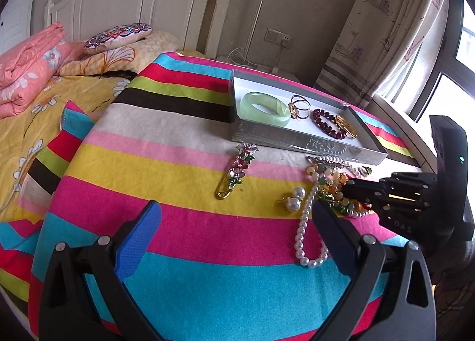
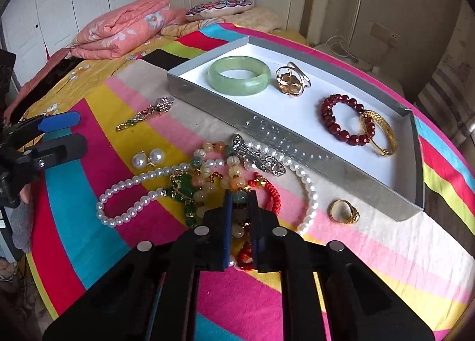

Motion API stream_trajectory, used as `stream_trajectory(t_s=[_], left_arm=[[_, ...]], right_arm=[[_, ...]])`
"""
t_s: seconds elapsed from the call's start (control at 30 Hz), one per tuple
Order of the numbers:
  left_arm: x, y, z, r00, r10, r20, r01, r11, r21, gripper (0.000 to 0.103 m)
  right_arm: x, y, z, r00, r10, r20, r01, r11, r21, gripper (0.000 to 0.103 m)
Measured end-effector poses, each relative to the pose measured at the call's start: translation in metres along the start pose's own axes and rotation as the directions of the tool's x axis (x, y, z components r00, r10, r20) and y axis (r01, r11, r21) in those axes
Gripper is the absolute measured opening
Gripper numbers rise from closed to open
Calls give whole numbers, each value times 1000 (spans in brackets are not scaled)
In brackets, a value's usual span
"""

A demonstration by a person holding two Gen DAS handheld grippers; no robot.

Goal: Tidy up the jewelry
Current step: 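Close the right tool on the multicolour stone bead bracelet, then close the left tool on the silver pearl brooch while the right tool holds the bead bracelet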

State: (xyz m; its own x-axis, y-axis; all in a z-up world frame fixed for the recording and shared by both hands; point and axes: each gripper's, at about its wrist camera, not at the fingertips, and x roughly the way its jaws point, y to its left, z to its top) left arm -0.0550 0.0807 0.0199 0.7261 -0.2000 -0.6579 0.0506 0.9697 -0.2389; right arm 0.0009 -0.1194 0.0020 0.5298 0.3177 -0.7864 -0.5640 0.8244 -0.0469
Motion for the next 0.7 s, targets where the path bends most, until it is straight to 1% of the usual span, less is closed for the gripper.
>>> stream_trajectory(t_s=[0.1,0.17,0.27,0.37,0.43,0.57,0.6,0.7], left_arm=[[0,0,0,1000,-1,-3,1,1000,-1,100],[0,0,0,1000,-1,-5,1,1000,-1,100],[0,1,0,1000,-1,-6,1,1000,-2,100],[1,1,0,1000,0,-8,0,1000,-1,100],[1,1,0,1000,1,-10,-1,1000,0,100],[2,-4,-1,1000,6,-15,-6,1000,29,100],[1,-8,-1,1000,11,-11,-10,999,48,100],[0,-25,-1,1000,31,1,-31,989,143,100]], right_arm=[[-20,2,-9,998,-3,68,2,1000,18,11],[-40,2,-14,992,-23,124,20,1000,23,11],[-72,-2,-19,979,-63,196,57,998,35,11],[-99,-12,-23,963,-87,254,74,995,59,11],[-109,-23,-26,957,-103,271,83,993,86,11],[-111,-48,-39,956,-125,266,84,983,162,11],[-110,-54,-43,957,-125,262,78,980,182,11],[-104,-71,-55,958,-133,252,72,968,240,11]])
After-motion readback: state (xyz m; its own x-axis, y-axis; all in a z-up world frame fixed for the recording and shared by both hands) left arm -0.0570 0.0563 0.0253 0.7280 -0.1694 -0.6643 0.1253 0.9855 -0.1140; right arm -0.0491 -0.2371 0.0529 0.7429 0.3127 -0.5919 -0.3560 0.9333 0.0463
